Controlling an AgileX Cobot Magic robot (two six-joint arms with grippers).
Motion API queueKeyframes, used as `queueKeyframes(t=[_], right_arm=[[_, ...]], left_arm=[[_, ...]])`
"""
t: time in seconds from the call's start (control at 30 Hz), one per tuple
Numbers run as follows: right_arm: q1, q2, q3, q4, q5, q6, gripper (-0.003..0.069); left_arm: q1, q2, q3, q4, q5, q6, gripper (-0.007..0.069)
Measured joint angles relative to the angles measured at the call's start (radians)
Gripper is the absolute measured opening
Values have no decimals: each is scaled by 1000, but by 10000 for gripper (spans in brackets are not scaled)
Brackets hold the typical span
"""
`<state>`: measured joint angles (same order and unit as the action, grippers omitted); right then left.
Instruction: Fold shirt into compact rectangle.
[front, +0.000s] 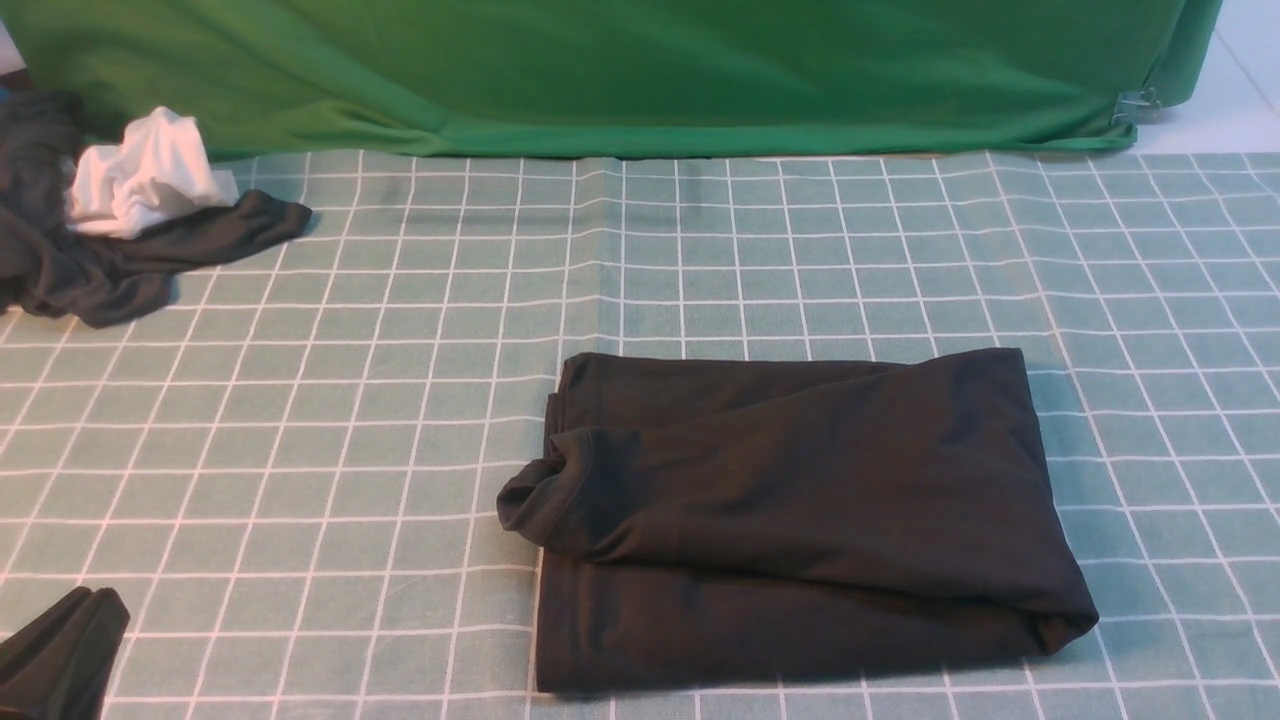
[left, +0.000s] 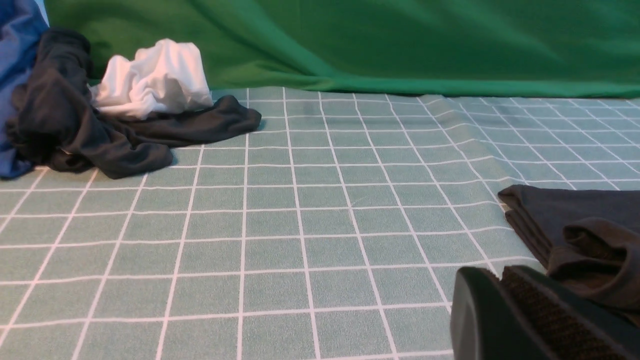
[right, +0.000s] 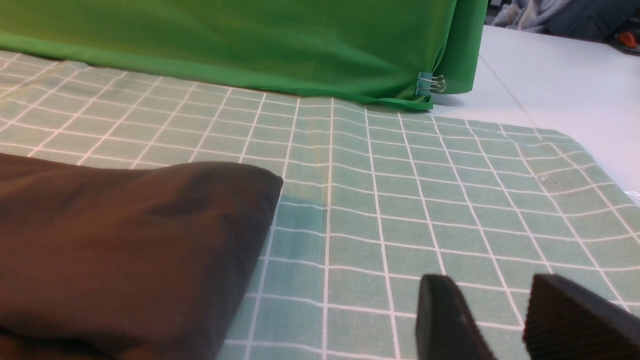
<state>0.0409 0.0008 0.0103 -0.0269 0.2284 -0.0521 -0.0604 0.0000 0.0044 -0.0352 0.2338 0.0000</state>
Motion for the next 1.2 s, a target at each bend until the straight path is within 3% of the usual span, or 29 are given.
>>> queueKeyframes(t=[1.2], right_arm=[[0, 0, 0, 0, 0, 0, 239]], left_arm=[[0, 0, 0, -3, 3, 0, 34]])
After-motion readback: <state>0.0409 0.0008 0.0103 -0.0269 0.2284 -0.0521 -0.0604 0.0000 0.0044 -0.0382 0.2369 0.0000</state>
